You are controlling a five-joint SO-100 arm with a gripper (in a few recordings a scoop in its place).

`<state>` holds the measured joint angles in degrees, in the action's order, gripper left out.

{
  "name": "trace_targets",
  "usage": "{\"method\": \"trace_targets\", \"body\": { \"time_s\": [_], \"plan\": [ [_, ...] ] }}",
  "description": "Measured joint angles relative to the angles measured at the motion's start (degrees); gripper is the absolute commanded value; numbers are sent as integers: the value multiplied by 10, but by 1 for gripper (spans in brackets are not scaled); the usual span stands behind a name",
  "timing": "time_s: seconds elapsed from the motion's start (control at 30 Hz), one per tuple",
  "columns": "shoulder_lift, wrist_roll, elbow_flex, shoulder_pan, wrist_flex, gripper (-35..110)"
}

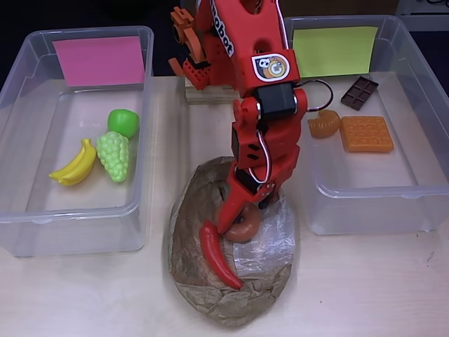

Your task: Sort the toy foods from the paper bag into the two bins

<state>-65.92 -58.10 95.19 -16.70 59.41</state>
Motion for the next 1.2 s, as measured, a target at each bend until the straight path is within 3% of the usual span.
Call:
{"method": "trace_targets", "body": {
  "time_s": [0.53, 0.83, 1.2],
  "plan": [
    [41, 14, -54, 11, 23, 36],
    [18, 16, -115, 13, 143, 32],
    [-140, -4, -112, 60, 306, 31]
  ]
}}
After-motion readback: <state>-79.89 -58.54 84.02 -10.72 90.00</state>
